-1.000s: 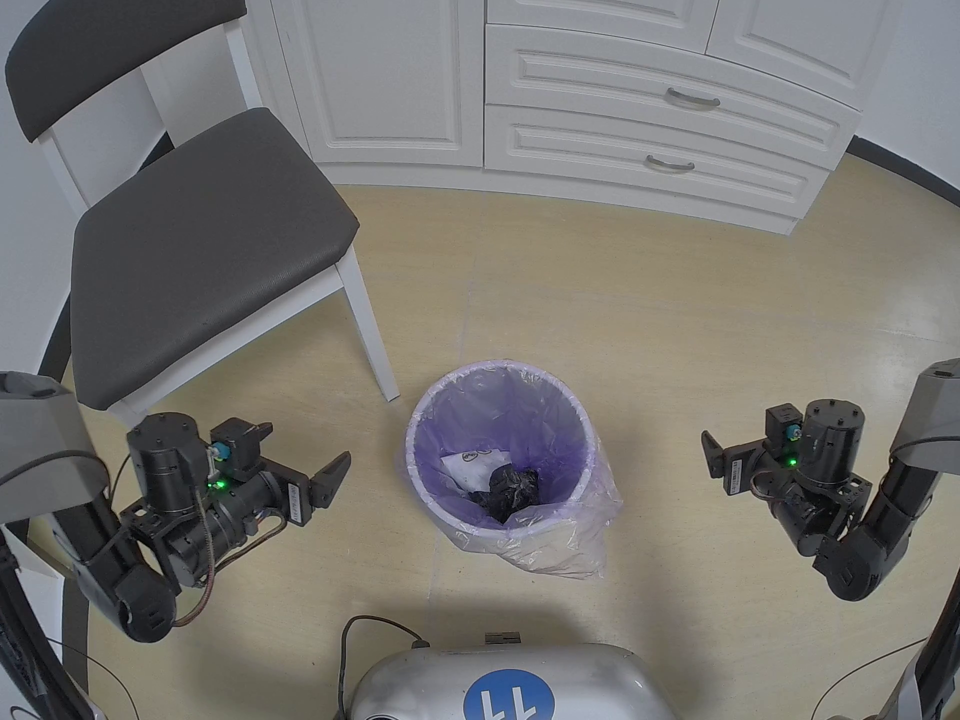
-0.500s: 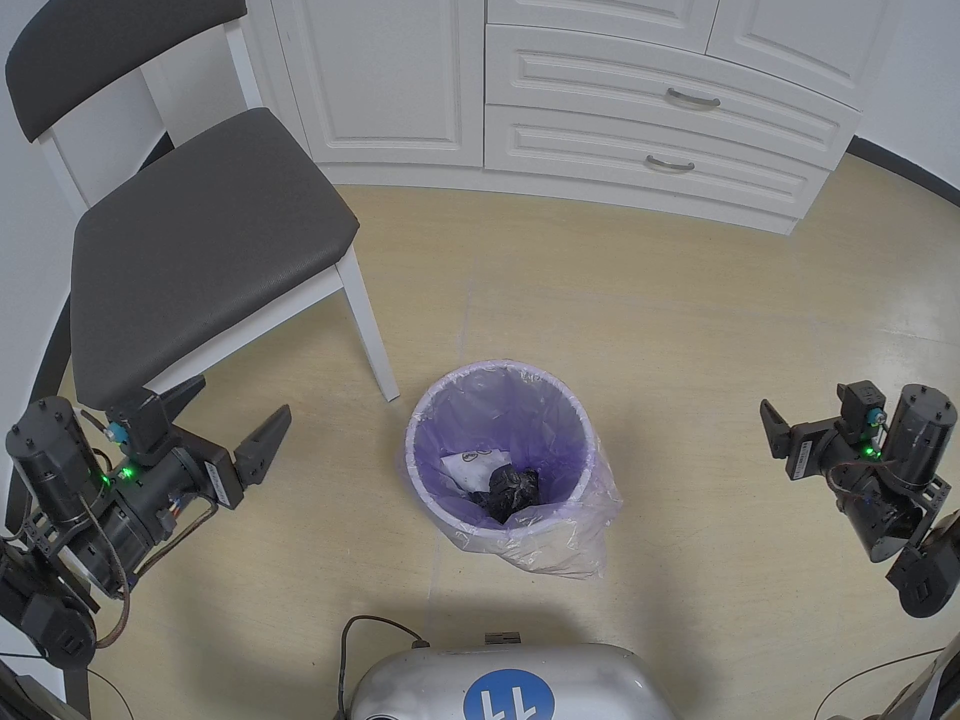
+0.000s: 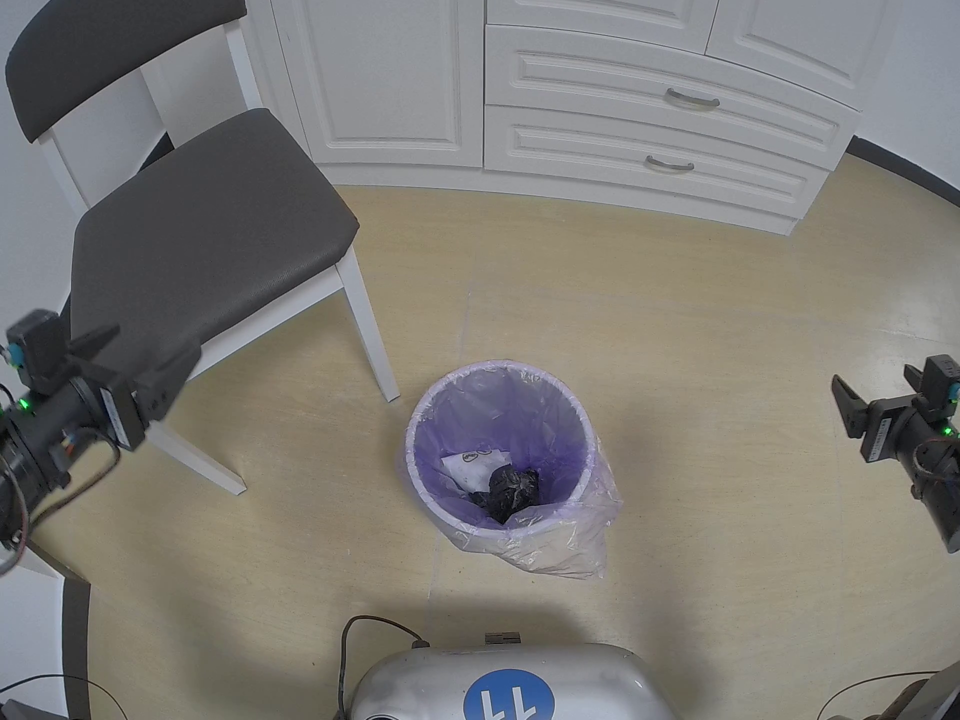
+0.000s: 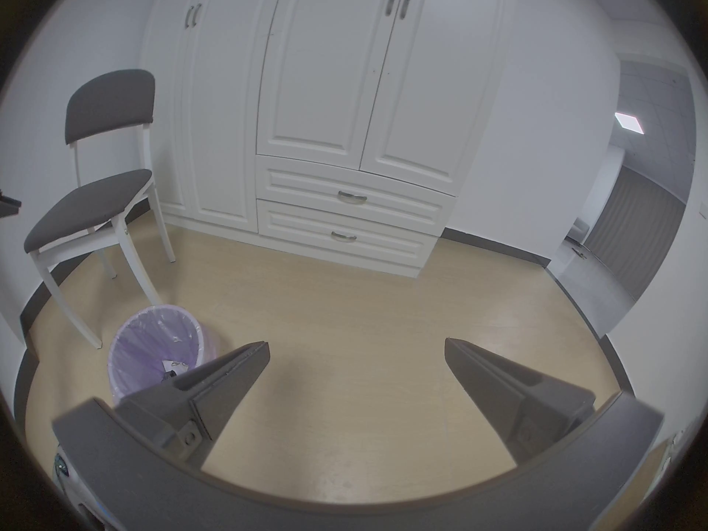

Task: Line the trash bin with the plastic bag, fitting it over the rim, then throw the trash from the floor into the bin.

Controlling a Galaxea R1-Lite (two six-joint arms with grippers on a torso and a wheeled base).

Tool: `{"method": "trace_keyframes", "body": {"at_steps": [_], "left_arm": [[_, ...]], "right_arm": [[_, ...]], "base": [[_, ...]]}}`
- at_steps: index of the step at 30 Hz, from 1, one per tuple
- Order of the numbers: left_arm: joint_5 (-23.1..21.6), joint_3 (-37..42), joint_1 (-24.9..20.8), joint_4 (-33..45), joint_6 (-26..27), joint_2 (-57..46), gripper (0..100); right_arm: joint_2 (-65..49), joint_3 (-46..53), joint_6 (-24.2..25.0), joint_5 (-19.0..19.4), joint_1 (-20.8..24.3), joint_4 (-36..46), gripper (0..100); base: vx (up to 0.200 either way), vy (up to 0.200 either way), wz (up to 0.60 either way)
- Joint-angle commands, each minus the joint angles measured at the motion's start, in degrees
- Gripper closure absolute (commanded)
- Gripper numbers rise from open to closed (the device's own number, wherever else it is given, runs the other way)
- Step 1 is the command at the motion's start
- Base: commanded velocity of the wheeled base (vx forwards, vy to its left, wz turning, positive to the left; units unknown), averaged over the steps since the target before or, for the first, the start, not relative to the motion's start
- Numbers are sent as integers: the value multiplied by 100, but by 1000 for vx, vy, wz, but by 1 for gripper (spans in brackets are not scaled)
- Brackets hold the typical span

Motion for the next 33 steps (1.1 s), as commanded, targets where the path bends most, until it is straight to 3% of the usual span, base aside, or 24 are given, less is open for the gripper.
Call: {"method": "trace_keyframes", "body": {"at_steps": [1, 5, 12, 16, 21, 33], "left_arm": [[-5, -998, 774, 925, -39, -1190, 0], [4, -1121, 1046, 1329, -91, -1735, 0], [13, -1121, 1064, 2041, -91, -2711, 0], [39, -1138, 1090, 2190, -91, -2992, 0], [417, -1270, 1125, 2217, -74, -3238, 0], [435, -1446, 1134, 2516, -39, -4240, 0]], "right_arm": [[-1519, -483, 130, 8, -363, 1019, 0], [-2108, -588, 139, 8, -618, 1529, 0], [-2829, -658, 130, 8, -1057, 1573, 0], [-3180, -658, 121, 8, -1057, 1573, 0], [-3787, -649, 130, 8, -1057, 1573, 0], [-4947, -491, 200, 34, -1013, 1581, 0]], "base": [[0, 0, 0], [0, 0, 0], [0, 0, 0], [0, 0, 0], [0, 0, 0], [0, 0, 0]]}}
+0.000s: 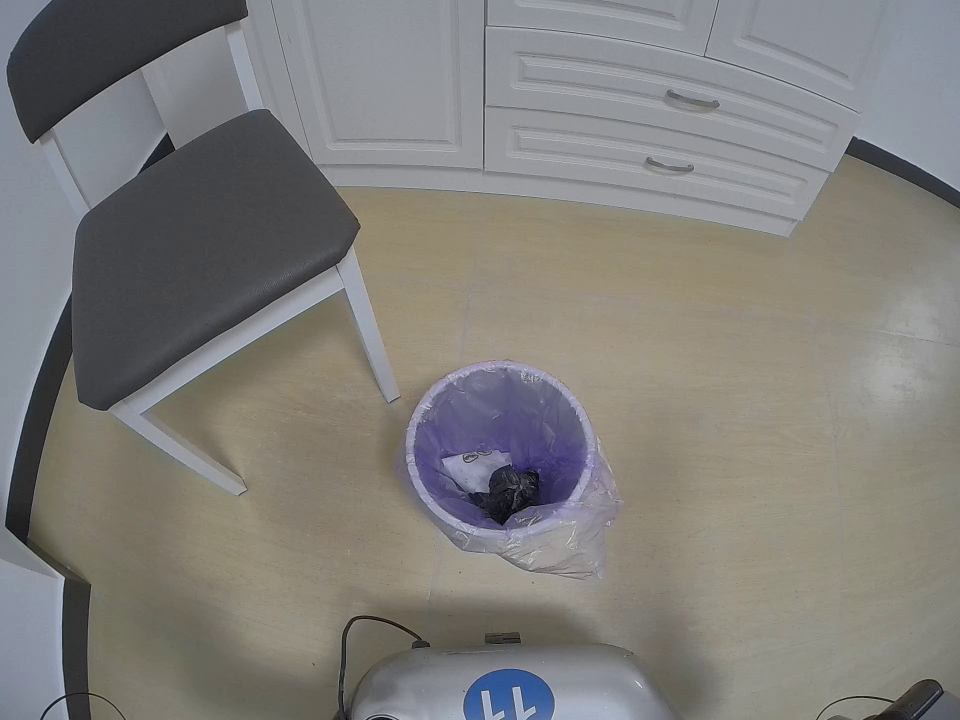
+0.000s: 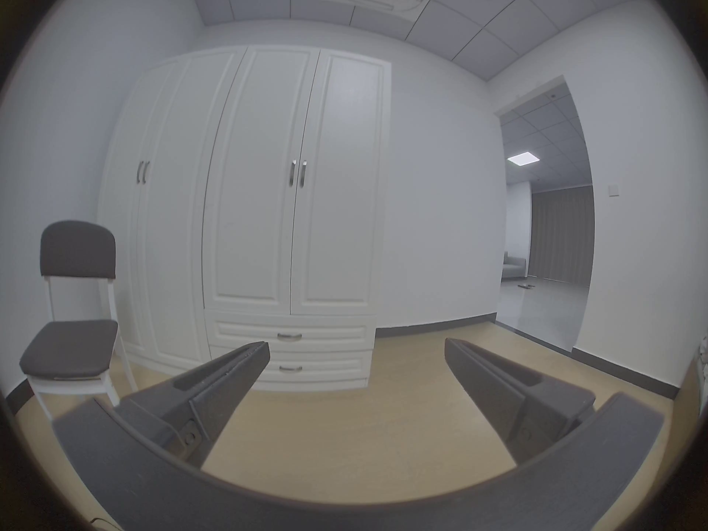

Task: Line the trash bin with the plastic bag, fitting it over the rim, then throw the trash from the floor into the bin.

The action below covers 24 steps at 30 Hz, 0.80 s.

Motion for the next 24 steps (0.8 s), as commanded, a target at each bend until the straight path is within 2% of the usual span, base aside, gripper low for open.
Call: {"method": "trace_keyframes", "body": {"at_steps": [1, 13, 22, 24], "left_arm": [[-3, -57, 3, 318, 13, -706, 0], [-3, -663, 126, 1047, 30, -1418, 0], [6, -672, 223, 1408, 30, -2025, 0], [6, -654, 223, 1619, 30, -2306, 0]], "right_arm": [[-717, 127, 9, -6, 23, 2, 0], [-1437, 4, 0, 29, -21, 2, 0], [-2070, -48, -17, -6, -258, 10, 0], [-2387, 48, -17, 38, -337, 239, 0]], "base": [[0, 0, 0], [0, 0, 0], [0, 0, 0], [0, 0, 0]]}}
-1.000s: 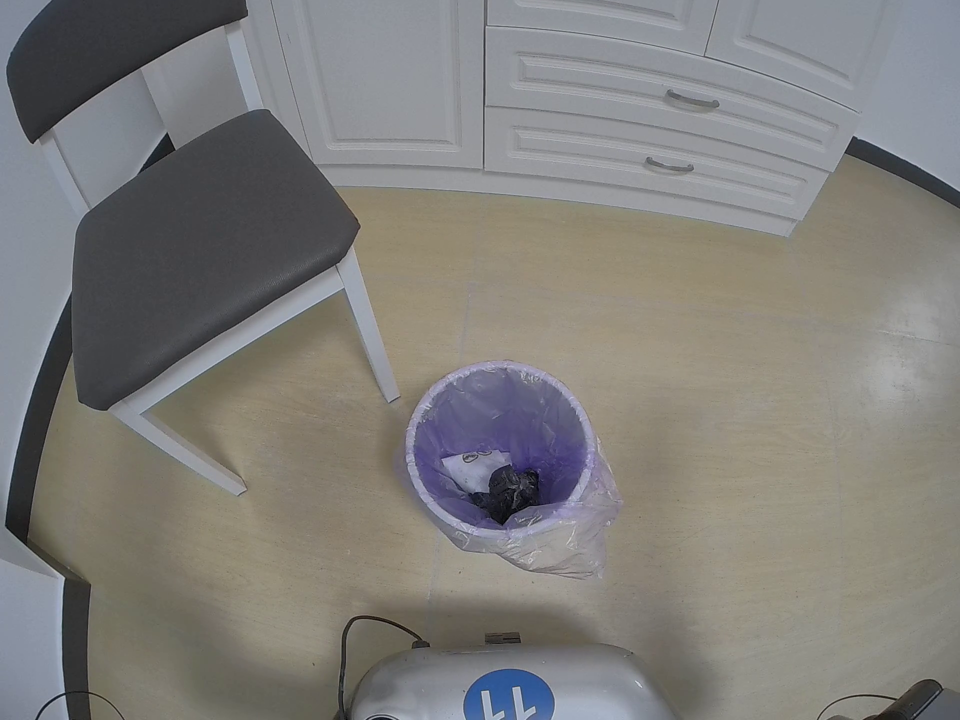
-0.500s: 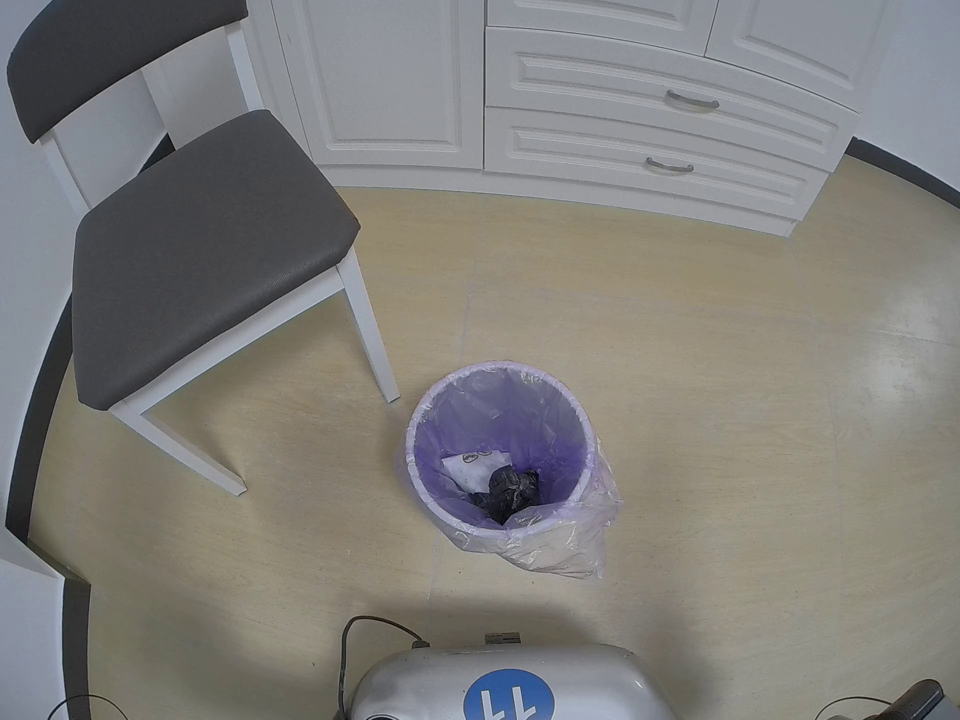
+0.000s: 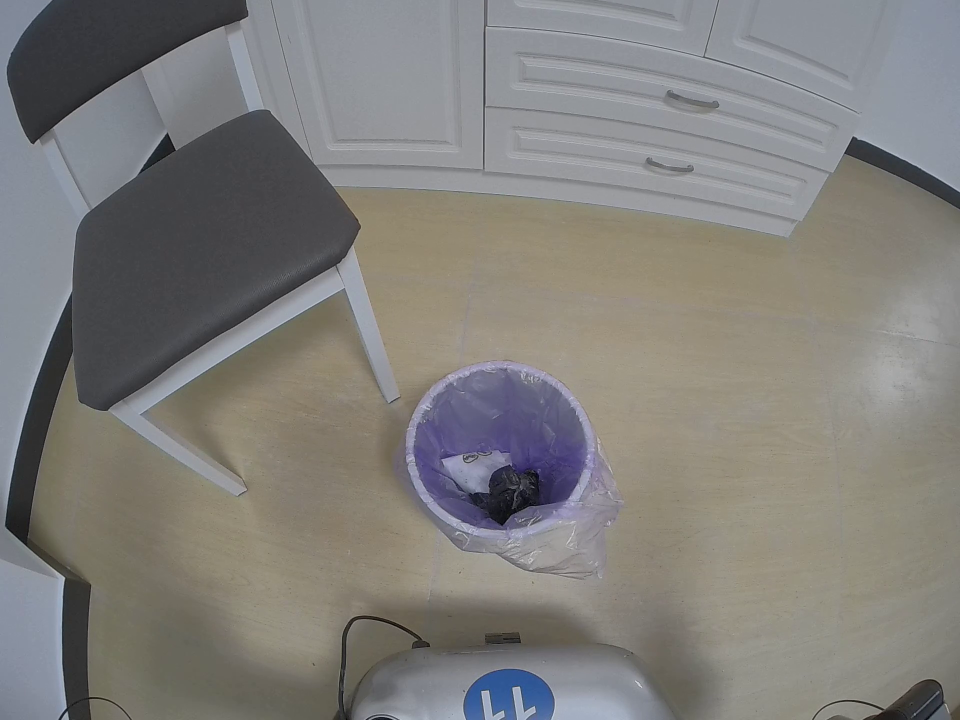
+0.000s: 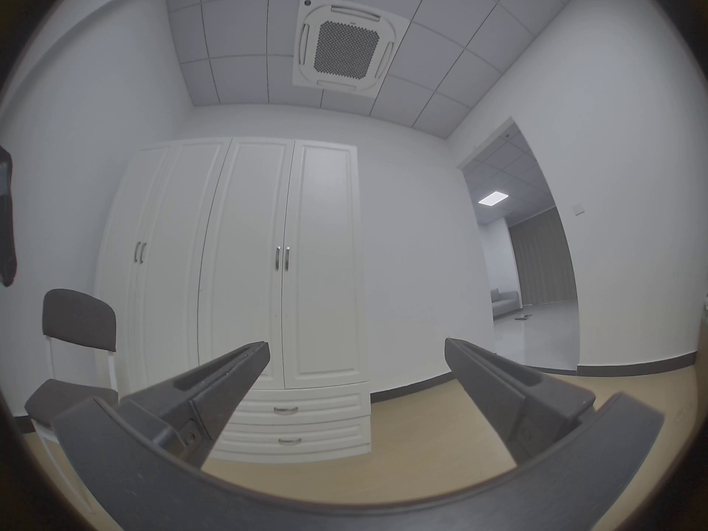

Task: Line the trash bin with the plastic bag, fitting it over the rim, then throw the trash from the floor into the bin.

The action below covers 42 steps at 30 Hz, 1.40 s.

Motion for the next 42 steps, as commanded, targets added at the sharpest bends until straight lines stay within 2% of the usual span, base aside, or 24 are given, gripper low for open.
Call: {"method": "trace_keyframes", "body": {"at_steps": [1, 5, 9, 13, 20, 21, 22, 23, 24, 27, 35, 42], "left_arm": [[2, 30, 36, 292, 2, -607, 0], [2, 74, 27, 679, 2, -985, 0], [195, 364, -113, 829, 11, -1284, 0], [239, 654, -148, 785, 11, -1371, 0], [310, 2420, -148, 521, 2, -1371, 0], [292, 3044, -148, 205, 2, -1363, 0], [292, 3044, -148, 205, 2, -1363, 0], [266, 3677, -148, -200, 2, -1363, 0], [266, 3677, -148, -200, 2, -1363, 0], [266, 4679, -148, -753, -7, -1363, 0], [143, 4749, -148, -121, -323, -1371, 0], [20, 4741, -148, -77, -437, -1371, 0]], "right_arm": [[-671, 109, -8, 46, -158, 342, 0], [-1120, 127, 28, 142, -132, 887, 0], [-1146, 232, 326, 107, -123, 860, 0], [-1146, 355, 344, 151, -132, 904, 0], [-1146, 1340, 318, 415, -123, 957, 0], [-1146, 1542, 318, 476, -123, 957, 0], [-1146, 1542, 318, 476, -123, 957, 0], [-1146, 1753, 291, 512, -123, 957, 0], [-1146, 1753, 291, 512, -123, 957, 0], [-1146, 2157, 265, 547, -123, 957, 0], [-1146, 2350, 177, 555, -123, 1423, 0], [-1146, 2350, 238, 555, -123, 2460, 0]], "base": [[0, 0, 0], [0, 0, 0], [0, 0, 0], [0, 0, 0], [0, 0, 0], [0, 0, 0], [0, 0, 0], [0, 0, 0], [0, 0, 0], [0, 0, 0], [0, 0, 0], [0, 0, 0]]}}
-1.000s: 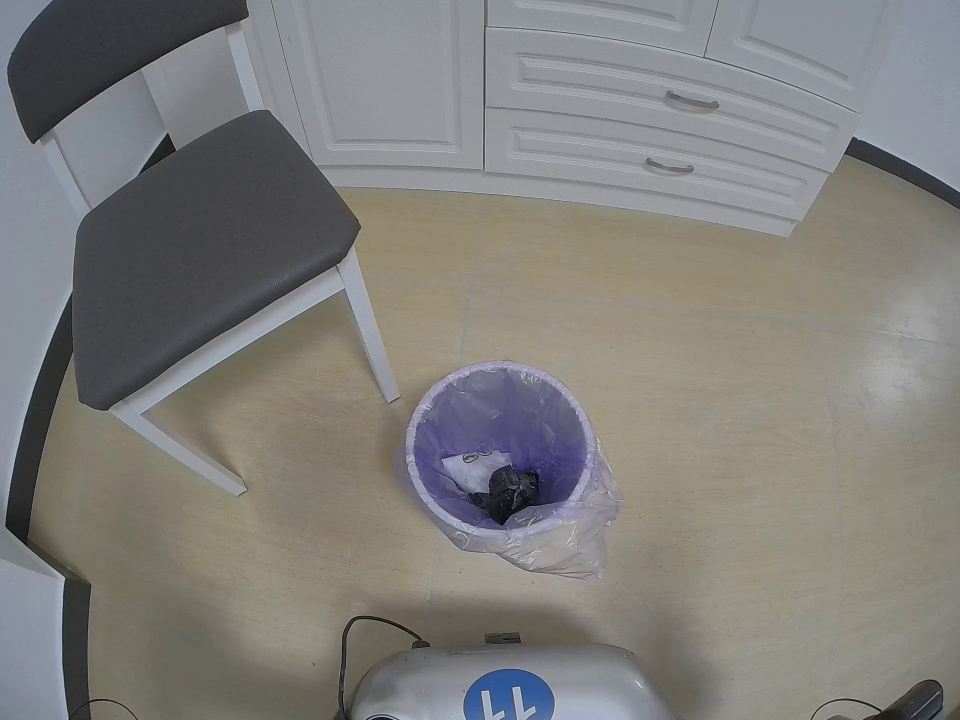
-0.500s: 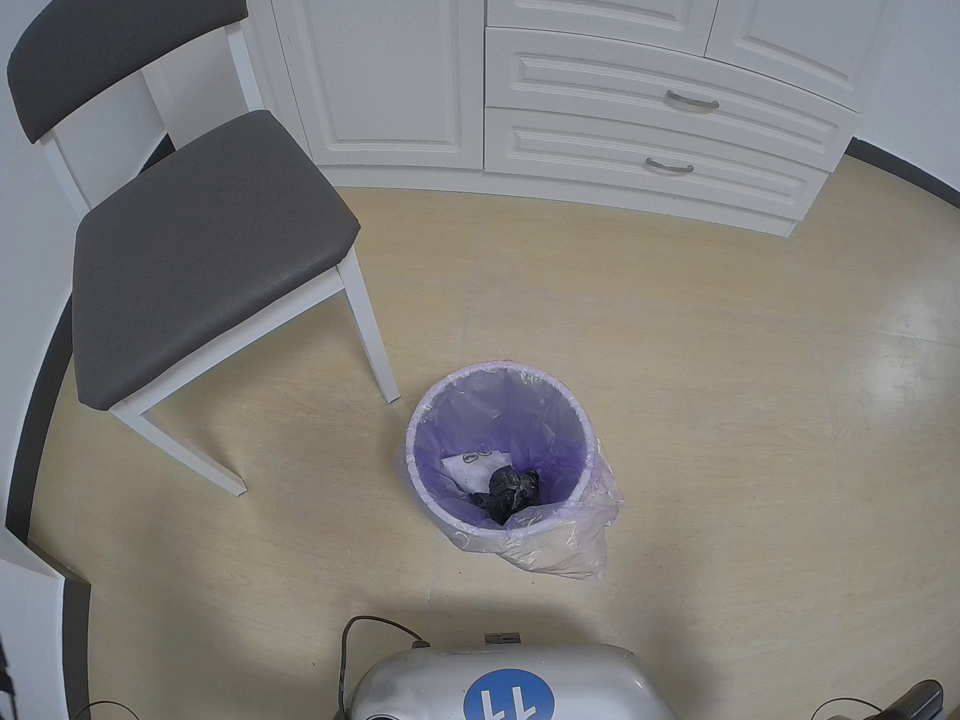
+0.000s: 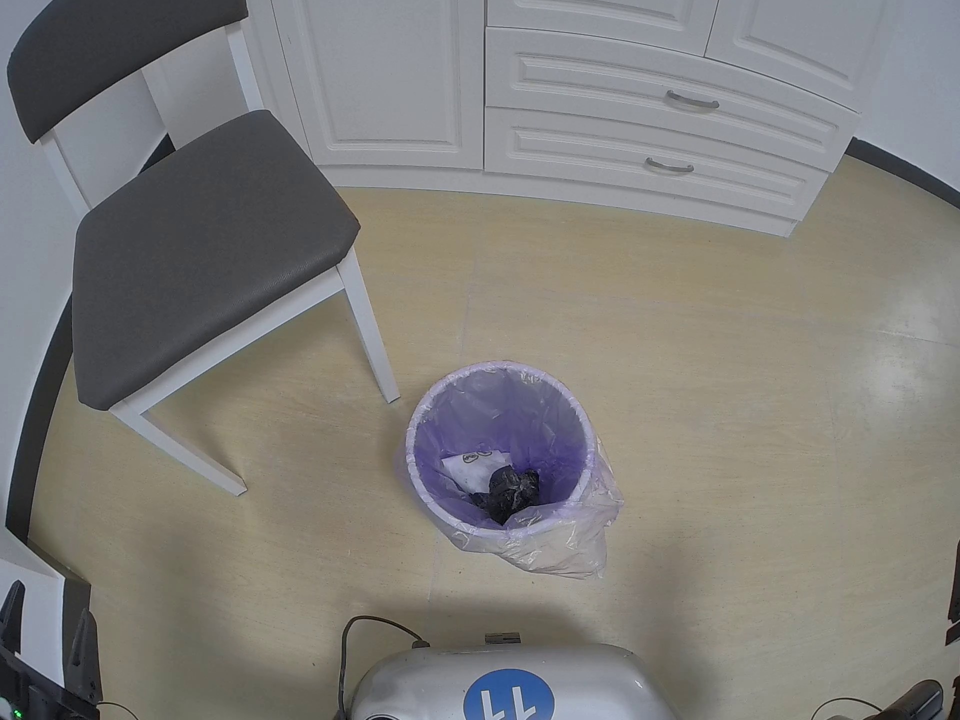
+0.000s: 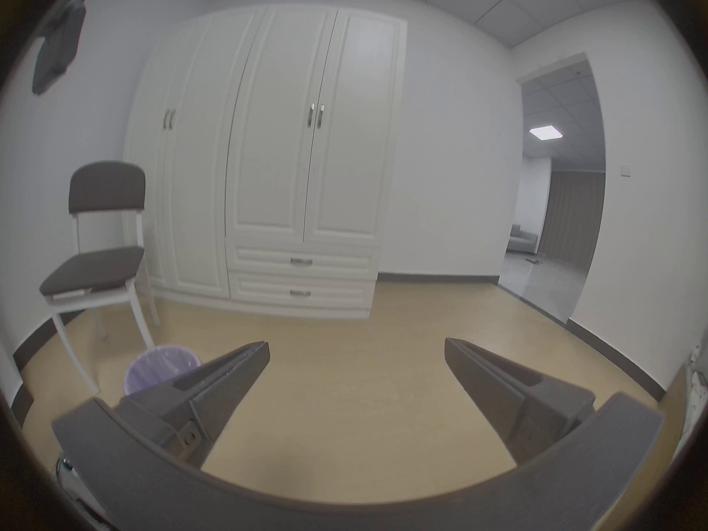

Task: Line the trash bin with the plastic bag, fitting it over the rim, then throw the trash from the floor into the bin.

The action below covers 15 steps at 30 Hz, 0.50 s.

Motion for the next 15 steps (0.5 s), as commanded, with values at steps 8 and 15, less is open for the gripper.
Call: {"method": "trace_keyframes", "body": {"at_steps": [8, 15], "left_arm": [[-44, 101, -7, 75, -56, -44, 0], [-580, 118, -7, 251, 23, -62, 0]], "right_arm": [[-73, 107, 354, 157, -9, 1082, 0], [-73, 98, 899, 666, -9, 1073, 0]], "base": [[0, 0, 0], [0, 0, 0]]}}
